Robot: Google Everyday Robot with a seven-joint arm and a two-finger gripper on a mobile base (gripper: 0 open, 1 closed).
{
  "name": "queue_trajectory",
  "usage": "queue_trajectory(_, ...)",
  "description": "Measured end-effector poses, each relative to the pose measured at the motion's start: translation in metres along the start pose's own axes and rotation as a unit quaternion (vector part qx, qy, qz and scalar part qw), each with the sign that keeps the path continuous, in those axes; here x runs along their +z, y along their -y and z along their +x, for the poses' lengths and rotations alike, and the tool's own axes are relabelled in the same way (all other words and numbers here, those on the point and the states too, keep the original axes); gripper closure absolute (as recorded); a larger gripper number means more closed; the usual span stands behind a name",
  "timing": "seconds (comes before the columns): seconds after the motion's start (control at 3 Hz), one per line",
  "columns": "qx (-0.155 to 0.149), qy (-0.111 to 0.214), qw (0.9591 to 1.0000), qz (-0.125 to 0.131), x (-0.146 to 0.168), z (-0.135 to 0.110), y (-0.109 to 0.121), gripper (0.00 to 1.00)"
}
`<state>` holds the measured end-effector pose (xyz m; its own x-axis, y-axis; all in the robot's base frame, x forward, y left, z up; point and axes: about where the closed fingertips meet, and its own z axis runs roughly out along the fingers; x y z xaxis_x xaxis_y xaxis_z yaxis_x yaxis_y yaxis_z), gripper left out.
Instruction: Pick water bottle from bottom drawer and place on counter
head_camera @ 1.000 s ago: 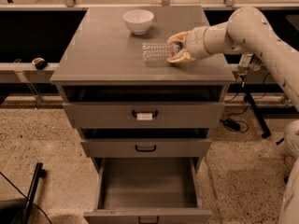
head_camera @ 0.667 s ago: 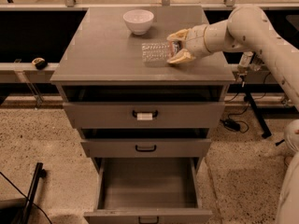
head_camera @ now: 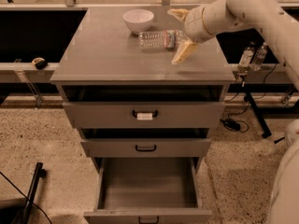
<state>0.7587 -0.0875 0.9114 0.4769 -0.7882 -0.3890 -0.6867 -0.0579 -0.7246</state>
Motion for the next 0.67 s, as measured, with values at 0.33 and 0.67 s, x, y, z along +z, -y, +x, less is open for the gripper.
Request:
queue_trajectory(0.33, -0.005, -0.021, 0.9998, -0.001, -0.022, -0.009, 0.011, 0.27)
queue_trajectory(0.67, -0.008, -0.046, 0.9989, -0.005, -0.046, -0.02, 0.017, 0.2)
